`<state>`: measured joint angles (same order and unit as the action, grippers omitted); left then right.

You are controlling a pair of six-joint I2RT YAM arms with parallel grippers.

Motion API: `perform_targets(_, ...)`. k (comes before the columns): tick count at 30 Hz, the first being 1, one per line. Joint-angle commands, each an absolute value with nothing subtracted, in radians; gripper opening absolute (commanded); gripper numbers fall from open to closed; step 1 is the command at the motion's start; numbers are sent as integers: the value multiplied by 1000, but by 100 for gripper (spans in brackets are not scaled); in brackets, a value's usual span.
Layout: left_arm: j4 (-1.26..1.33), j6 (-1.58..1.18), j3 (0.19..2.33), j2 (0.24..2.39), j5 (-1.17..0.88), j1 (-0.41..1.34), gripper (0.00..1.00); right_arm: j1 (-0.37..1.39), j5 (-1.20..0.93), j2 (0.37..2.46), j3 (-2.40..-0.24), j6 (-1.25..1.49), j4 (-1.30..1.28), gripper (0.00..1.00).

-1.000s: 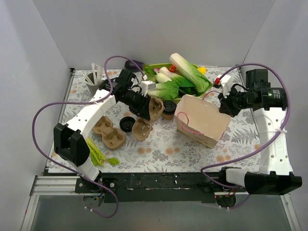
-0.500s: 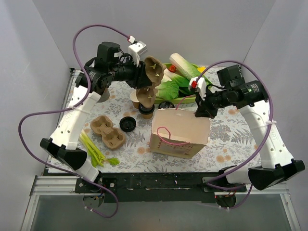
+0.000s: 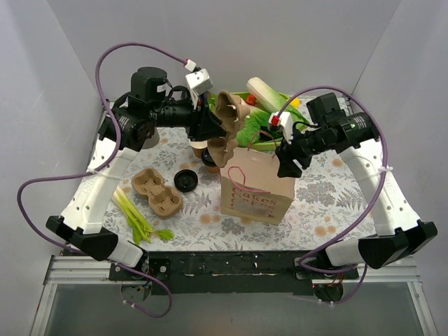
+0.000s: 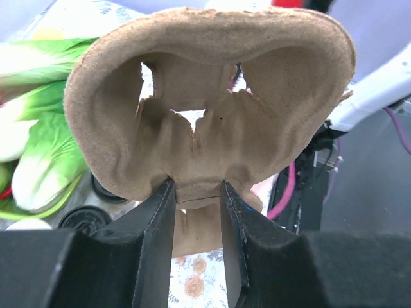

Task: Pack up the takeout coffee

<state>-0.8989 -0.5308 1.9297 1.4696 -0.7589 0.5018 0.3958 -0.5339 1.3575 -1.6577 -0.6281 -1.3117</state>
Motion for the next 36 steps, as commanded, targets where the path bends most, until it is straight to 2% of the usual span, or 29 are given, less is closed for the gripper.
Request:
perform_targets(1,-802,-474,1885,1422,-885,538,0,402,-485,1364,-1755,-584,-1310,69)
perform_targets(2,-796,-465,1893,1430,-894,543,0,400,-479,1364,-1767,-577,-1310,71)
perform_targets(3,-790,-454,1901,1449,-906,548,0,400,-468,1365,-1799,-566,-1312,77)
perform_targets(6,-781,-417,1936,1485,-946,568,0,399,-440,1364,-1873,-542,-1310,80)
perform_targets(13,-696,-394,1968,1557,-977,649,0,382,-364,1312,-1991,-456,-1261,80)
perform_targets(18,-692,-358,1953,1589,-986,673,0,299,-341,1278,-2055,-397,-1226,84)
perform_targets(25,-748,-253,1930,1635,-974,719,0,244,-128,1155,-1921,-377,-1031,93)
perform_targets(36,-1064,-5,2031,1721,-832,758,0,204,-160,1114,-1842,-311,-968,94)
